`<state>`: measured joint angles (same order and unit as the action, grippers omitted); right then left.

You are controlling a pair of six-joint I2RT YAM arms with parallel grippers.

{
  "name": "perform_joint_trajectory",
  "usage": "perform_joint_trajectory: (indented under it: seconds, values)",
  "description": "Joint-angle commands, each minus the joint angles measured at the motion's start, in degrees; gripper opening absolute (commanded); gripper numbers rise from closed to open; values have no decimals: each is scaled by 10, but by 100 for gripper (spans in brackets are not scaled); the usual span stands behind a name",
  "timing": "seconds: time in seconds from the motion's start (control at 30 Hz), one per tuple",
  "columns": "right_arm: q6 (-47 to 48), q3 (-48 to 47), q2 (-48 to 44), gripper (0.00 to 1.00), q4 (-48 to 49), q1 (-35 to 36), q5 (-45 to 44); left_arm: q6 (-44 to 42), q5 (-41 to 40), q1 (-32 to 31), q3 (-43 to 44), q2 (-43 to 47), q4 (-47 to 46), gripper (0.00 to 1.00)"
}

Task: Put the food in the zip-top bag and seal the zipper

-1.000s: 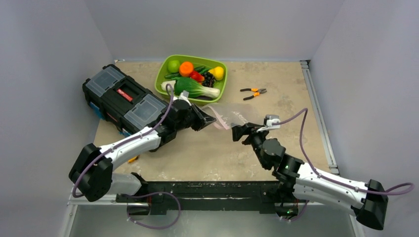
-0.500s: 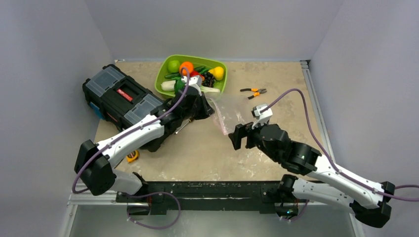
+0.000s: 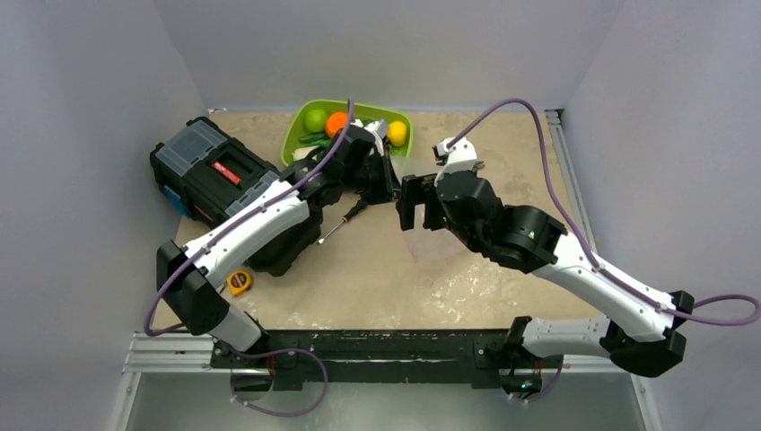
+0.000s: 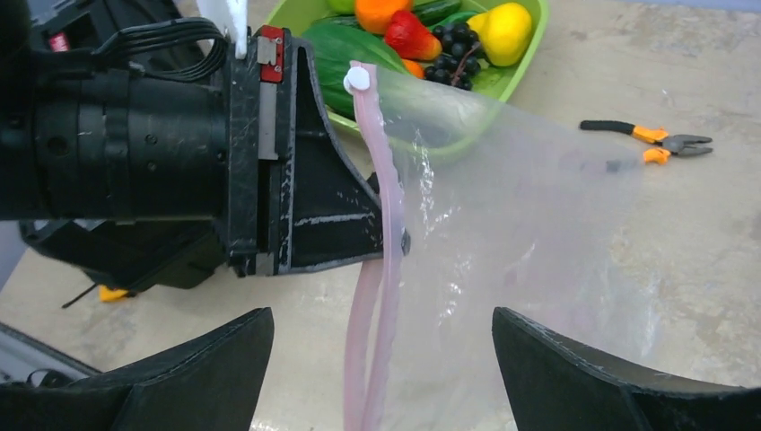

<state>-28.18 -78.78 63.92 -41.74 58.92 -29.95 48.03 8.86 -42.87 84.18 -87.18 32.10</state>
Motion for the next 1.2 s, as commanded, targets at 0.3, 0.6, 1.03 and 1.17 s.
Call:
perform_joint_trajectory:
  seconds: [0.3, 0.6, 1.03, 1.17]
  values:
    - [-47, -40, 46, 63, -68, 1, -31, 48, 87, 1, 118, -51, 126, 0]
    - [-38, -63, 108, 60, -100, 1, -63, 18, 112, 4, 190, -100, 190, 0]
    - [-16, -48, 86, 53, -87, 1, -106, 6, 111, 6, 216, -122, 211, 0]
    - [6, -40, 71, 62, -44, 1, -67, 5, 118, 9, 216, -125, 213, 0]
